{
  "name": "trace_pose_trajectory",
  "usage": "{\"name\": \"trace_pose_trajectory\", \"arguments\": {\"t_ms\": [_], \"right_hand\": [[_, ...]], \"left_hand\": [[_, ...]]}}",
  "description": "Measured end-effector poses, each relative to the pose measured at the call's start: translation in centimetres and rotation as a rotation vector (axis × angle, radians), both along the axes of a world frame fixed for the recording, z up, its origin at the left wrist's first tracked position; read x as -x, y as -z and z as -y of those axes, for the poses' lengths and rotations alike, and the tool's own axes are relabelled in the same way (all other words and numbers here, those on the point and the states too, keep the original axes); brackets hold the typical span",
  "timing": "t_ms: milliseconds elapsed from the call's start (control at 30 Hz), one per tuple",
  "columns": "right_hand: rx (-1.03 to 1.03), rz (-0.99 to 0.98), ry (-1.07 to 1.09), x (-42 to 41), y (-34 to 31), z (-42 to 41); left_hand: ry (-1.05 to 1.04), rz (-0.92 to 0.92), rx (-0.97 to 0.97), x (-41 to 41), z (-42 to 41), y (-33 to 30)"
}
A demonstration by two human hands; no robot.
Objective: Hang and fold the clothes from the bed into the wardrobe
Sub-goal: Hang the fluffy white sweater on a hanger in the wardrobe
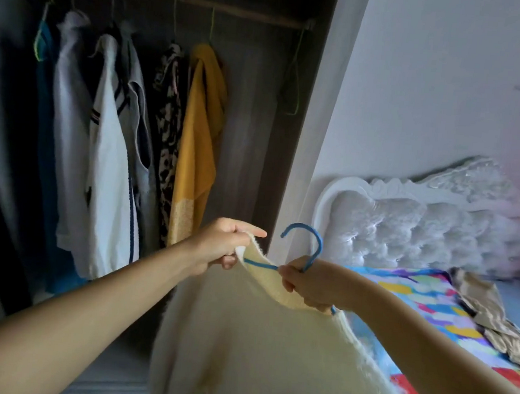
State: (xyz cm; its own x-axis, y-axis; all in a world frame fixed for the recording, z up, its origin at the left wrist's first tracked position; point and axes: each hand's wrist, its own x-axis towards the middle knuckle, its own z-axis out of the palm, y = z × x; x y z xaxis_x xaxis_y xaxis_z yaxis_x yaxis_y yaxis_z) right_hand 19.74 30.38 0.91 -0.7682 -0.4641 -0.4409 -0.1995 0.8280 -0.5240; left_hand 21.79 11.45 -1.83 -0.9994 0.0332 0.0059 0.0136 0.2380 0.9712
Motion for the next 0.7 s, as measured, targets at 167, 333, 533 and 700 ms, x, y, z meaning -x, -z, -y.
{"name": "trace_pose_trajectory", "arguments": {"t_ms": [167, 333, 533, 700], "right_hand": [[0.377, 0.142, 0.083, 1.2, -4.0, -3.1], [0.407, -0.046, -0.016, 2.3, -5.1, -3.2], [0.26, -0.287, -0.058, 1.5, -3.7, -8.4], [0.473, -0.42, 0.116, 1.4, -5.3, -6.6]], "left_hand": [[0.052, -0.294, 0.545, 1.9, 3.8, -0.5], [0.028, -0.395, 0.566, 4.7, 1.6, 1.8], [-0.198, -0.48, 0.439, 8.5, 2.8, 0.9], [-0.475, -0.648, 0.359, 10.4, -1.2, 0.0]]}}
